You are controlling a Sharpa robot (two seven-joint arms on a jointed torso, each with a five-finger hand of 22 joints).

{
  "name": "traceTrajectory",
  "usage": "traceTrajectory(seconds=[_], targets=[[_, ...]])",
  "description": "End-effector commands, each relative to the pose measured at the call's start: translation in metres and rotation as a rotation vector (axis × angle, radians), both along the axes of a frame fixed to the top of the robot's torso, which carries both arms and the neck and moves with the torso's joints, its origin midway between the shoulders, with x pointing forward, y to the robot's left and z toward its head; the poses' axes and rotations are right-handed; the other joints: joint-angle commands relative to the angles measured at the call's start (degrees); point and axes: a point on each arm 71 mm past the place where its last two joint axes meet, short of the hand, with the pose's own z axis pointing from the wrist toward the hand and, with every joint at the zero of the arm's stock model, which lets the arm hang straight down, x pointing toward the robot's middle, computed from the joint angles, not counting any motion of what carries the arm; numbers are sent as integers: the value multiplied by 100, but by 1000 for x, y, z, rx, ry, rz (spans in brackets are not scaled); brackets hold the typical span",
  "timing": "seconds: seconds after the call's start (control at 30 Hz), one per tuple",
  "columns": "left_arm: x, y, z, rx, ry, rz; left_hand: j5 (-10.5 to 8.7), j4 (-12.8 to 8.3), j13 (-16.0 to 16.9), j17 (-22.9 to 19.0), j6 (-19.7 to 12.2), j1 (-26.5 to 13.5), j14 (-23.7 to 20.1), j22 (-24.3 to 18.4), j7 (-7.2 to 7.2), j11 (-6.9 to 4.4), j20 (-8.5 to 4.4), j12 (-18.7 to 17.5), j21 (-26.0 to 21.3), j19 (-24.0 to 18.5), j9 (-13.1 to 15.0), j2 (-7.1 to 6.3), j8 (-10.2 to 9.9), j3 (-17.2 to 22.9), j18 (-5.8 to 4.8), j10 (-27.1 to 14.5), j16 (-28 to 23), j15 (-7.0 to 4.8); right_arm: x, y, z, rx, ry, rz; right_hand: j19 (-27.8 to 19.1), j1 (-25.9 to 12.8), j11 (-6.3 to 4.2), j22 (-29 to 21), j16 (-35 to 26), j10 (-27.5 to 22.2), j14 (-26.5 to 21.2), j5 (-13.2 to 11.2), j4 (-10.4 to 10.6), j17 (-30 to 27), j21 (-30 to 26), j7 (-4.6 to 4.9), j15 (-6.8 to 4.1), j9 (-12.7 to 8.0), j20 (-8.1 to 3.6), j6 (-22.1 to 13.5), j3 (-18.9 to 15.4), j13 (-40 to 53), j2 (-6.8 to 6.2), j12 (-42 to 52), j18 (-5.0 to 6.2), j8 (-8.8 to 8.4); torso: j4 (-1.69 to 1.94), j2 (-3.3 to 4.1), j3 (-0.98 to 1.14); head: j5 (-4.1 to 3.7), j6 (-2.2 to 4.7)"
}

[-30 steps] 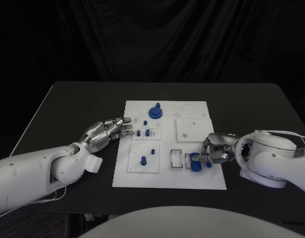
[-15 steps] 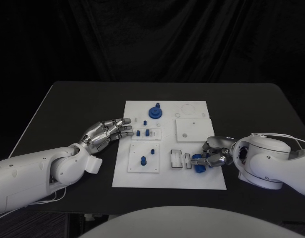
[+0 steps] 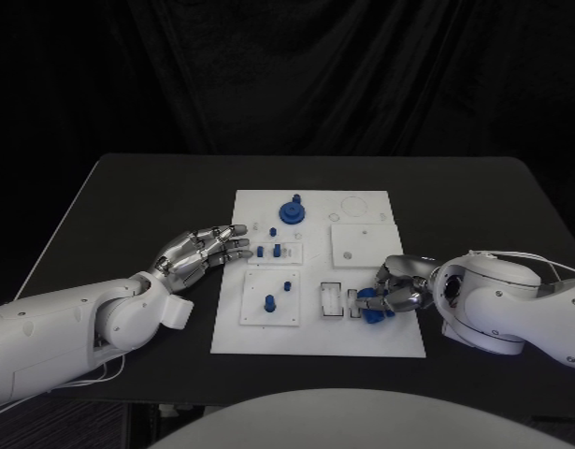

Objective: Assemble the parts on the task board

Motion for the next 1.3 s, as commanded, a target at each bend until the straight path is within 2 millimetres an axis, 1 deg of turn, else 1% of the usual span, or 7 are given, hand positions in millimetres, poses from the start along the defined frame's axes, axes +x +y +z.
traceTrajectory(seconds=[0.03, 0.13, 0.17, 0.27, 0.37, 0.47, 1.3], targets=[[0, -1, 0, -14, -3, -1, 23, -11, 5, 6, -11, 12, -21, -9, 44, 43, 13, 32, 4, 37, -3, 37, 37, 32, 47, 5, 18, -10, -4, -1, -9, 1, 45, -15, 129, 477, 30, 1065, -34, 598, 421, 525, -341, 625, 9, -35, 17, -307, -2, -2, 273, 1508, 22, 15, -15, -289, 1, 0, 0, -2, -1], [-1, -1, 0, -15, -2, -1, 31, -15, 4, 5, -15, 16, -23, -13, 47, 44, 13, 30, 4, 37, -4, 36, 37, 47, 48, 3, 16, -11, -4, -1, -10, 3, 59, -25, 120, 787, 21, 1062, -32, 598, 422, 1234, -567, 633, 8, -42, 4, -296, -13, -13, 452, 1508, -21, 15, -12, -289, 1, 0, -1, 4, -1], [-1, -1, 0, -15, -2, -2, 31, -15, 4, 5, -15, 16, -23, -13, 47, 44, 13, 30, 4, 37, -4, 36, 37, 47, 48, 3, 16, -11, -4, -1, -10, 7, 64, -30, 114, 889, 20, 1060, -35, 598, 421, 1735, -665, 629, 6, -41, 4, -253, -18, -14, 560, 1508, -40, 15, -12, -235, 2, 1, -1, 6, -1], [-1, -1, 0, -15, -1, -3, 31, -15, 4, 5, -15, 16, -23, -13, 47, 44, 13, 30, 4, 37, -4, 36, 37, 47, 48, 3, 16, -11, -4, -2, -10, 24, 75, -47, 113, 882, 21, 1060, -37, 598, 421, 1944, -698, 629, 15, -38, 8, -202, -14, -32, 622, 1508, -51, 15, -13, -174, 4, 0, -1, 10, -1], [-1, -2, -1, -16, 0, -3, 31, -15, 4, 5, -15, 16, -23, -13, 47, 44, 13, 30, 4, 37, -4, 36, 37, 47, 48, 3, 16, -11, -5, -3, -9, 55, 82, -69, 133, 797, 48, 1079, -15, 598, 432, 2888, -701, 671, 97, -1, 24, -95, -7, -150, 860, 1508, -58, 15, -28, -75, 3, 1, -1, 20, -1], [-1, -1, -1, -16, 1, -4, 35, -17, 4, 5, -18, 19, -26, -15, 49, 45, 13, 28, 3, 37, -5, 37, 36, 58, 48, 2, 14, -11, -7, -4, -8, 89, 90, -94, 144, 750, 49, 1088, -26, 598, 429, 3156, -722, 646, 140, 1, 26, -41, -3, -166, 963, 1508, -82, 15, -34, -13, 3, 3, 2, 32, -1], [-3, -1, -4, -15, 8, -4, 47, -25, 3, 3, -25, 26, -38, -22, 52, 48, 12, 25, 2, 37, -7, 39, 36, 94, 49, -2, 3, -14, -15, 5, 6, 296, 116, -173, 195, 401, 39, 1129, 35, 598, 456, 2943, -621, 738, 328, -14, 23, 64, 0, -214, 1050, 1508, -122, 15, -65, 100, 1, -4, -2, 55, -1]])
